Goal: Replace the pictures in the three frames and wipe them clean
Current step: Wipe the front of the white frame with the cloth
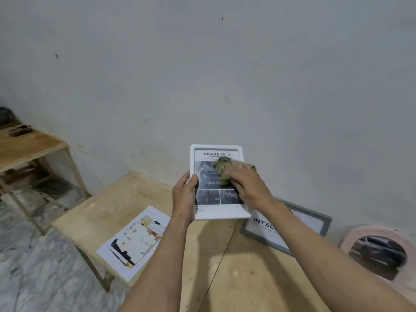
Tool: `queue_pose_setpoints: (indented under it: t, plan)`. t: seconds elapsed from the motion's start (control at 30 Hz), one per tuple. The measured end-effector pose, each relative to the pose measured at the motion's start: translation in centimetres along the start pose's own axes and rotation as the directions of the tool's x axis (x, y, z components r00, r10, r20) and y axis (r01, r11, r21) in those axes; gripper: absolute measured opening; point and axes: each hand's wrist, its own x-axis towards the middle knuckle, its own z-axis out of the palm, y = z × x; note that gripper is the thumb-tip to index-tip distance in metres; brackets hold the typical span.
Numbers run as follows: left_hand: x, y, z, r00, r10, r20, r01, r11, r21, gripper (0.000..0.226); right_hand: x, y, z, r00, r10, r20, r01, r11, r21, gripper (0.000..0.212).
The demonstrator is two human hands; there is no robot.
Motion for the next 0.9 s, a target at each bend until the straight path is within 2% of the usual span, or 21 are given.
queue_pose_setpoints:
  t: [0.13, 0.27, 0.33, 0.4, 0.43, 0.47, 0.5, 0.53, 0.6, 0.67, 0.7, 0.77, 0.83, 0.9]
  plan:
    - [-0.2, -0.8, -1.9, 0.997, -0.045, -0.056, 0.042, 0.997, -0.062, 0.021, -6.1, -1.8, 3.5, 0.997, 0.002, 0.076, -0.012, 0.991, 0.136, 0.019]
    - [-0.3, -1.3, -1.8, 0.995, -0.072, -0.065, 0.065, 0.993, -0.100, 0.020, -9.4, -4.2, 5.6, 0.995, 0.077, 0.065, -0.093, 0.952, 0.292, 0.023]
    - [-0.3, -1.7, -1.8, 0.994, -0.090, -0.058, 0.087, 0.995, -0.054, 0.021, -8.9, -5.0, 5.6, 0.983, 0.133, 0.126, -0.174, 0.892, 0.418, 0.027]
    - [-0.8, -2.0, -2.0, 0.994, -0.105, -0.024, 0.105, 0.994, -0.013, 0.022, -7.6, -5.5, 4.5, 0.941, 0.251, 0.229, -0.338, 0.743, 0.577, 0.030]
    - [-1.1, -2.1, -2.1, 0.994, -0.110, -0.002, 0.110, 0.994, -0.006, 0.023, -6.8, -5.7, 3.7, 0.929, 0.306, 0.210, -0.367, 0.671, 0.644, 0.032]
    - [-1.4, -2.2, -2.1, 0.994, -0.111, 0.022, 0.111, 0.994, 0.013, 0.024, -5.8, -5.6, 2.8, 0.921, 0.371, 0.119, -0.347, 0.640, 0.685, 0.033]
    - [-1.5, -2.3, -2.2, 0.994, -0.102, 0.046, 0.101, 0.994, 0.037, 0.025, -4.5, -5.3, 1.8, 0.905, 0.425, -0.019, -0.295, 0.660, 0.690, 0.034]
    - [-1.8, -2.3, -2.1, 0.992, -0.094, 0.080, 0.088, 0.994, 0.071, 0.025, -3.1, -4.7, 0.9, 0.881, 0.442, -0.166, -0.249, 0.733, 0.633, 0.035]
    - [-2.3, -2.2, -1.4, 0.984, -0.088, 0.155, 0.073, 0.992, 0.101, 0.024, -0.2, -3.8, 0.0, 0.889, 0.327, -0.321, -0.203, 0.909, 0.365, 0.032]
    - [-2.7, -1.7, -0.4, 0.984, -0.066, 0.164, 0.052, 0.995, 0.085, 0.025, 1.7, -3.3, 0.9, 0.964, 0.131, -0.233, -0.120, 0.991, 0.060, 0.029]
    - [-2.5, -1.5, -0.2, 0.990, -0.053, 0.133, 0.046, 0.997, 0.058, 0.024, 2.1, -3.7, 1.8, 0.987, 0.074, -0.141, -0.072, 0.997, 0.018, 0.027]
    - [-1.9, -1.0, -0.5, 0.996, -0.075, 0.058, 0.076, 0.997, -0.022, 0.020, 1.6, -5.5, 3.5, 1.000, 0.016, 0.003, -0.017, 0.997, 0.074, 0.023]
    - [-1.1, -0.8, -1.7, 0.980, -0.200, 0.022, 0.201, 0.971, -0.130, 0.033, 0.4, -7.2, 4.4, 0.993, -0.056, 0.099, 0.038, 0.985, 0.171, 0.023]
    - [-0.6, -0.7, -3.0, 0.975, -0.224, -0.001, 0.222, 0.968, -0.115, 0.030, -1.4, -8.0, 5.0, 0.970, -0.097, 0.221, 0.030, 0.958, 0.286, 0.024]
